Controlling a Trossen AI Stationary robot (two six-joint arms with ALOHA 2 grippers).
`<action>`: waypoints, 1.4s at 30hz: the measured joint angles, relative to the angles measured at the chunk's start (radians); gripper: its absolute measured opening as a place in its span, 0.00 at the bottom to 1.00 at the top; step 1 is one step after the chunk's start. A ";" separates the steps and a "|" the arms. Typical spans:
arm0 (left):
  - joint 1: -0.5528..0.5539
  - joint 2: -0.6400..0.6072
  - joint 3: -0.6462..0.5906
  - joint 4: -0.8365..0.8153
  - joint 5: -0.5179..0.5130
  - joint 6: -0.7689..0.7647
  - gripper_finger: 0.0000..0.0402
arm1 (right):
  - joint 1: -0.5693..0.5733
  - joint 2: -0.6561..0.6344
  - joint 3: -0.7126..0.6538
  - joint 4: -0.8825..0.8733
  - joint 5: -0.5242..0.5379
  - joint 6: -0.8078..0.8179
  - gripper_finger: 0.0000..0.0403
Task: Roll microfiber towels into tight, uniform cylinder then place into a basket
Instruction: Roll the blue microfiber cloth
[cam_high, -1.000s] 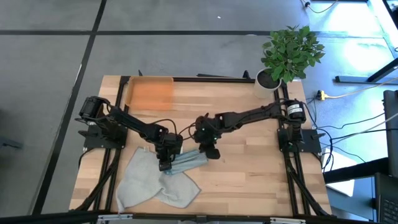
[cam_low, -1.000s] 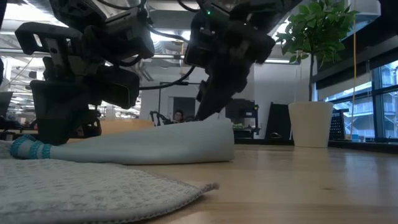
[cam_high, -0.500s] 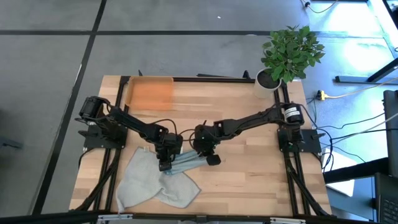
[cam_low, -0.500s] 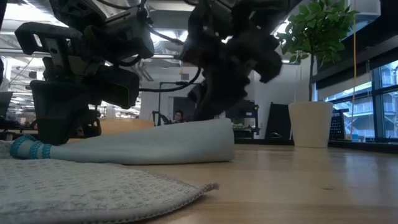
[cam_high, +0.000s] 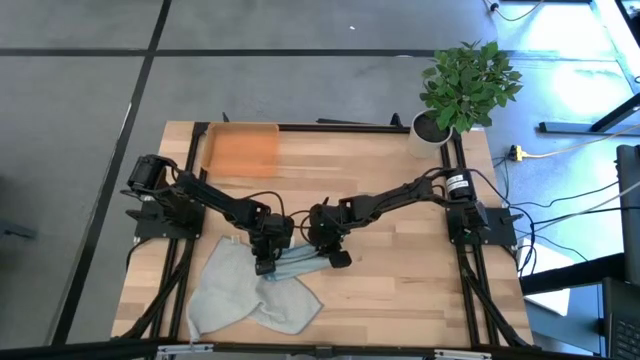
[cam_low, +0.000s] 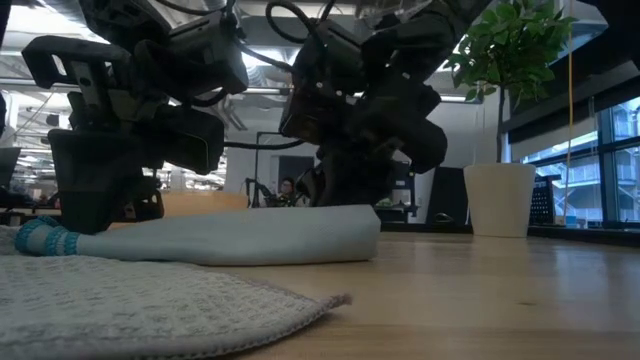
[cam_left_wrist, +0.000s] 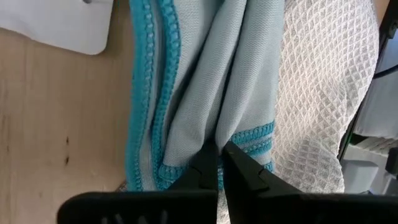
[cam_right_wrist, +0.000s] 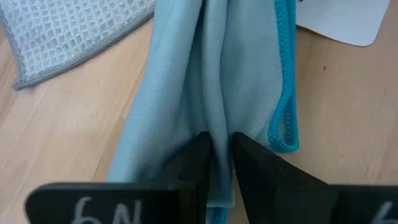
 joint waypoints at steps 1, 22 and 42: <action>0.000 0.000 0.000 0.000 0.000 0.003 0.00 | 0.000 0.000 0.000 0.000 0.000 0.000 0.18; 0.012 -0.010 -0.001 0.007 0.047 0.117 0.19 | -0.001 0.003 0.000 0.007 0.003 0.018 0.18; -0.049 -0.271 0.047 -0.247 -0.330 0.132 0.17 | -0.029 0.001 -0.001 -0.015 0.002 0.101 0.18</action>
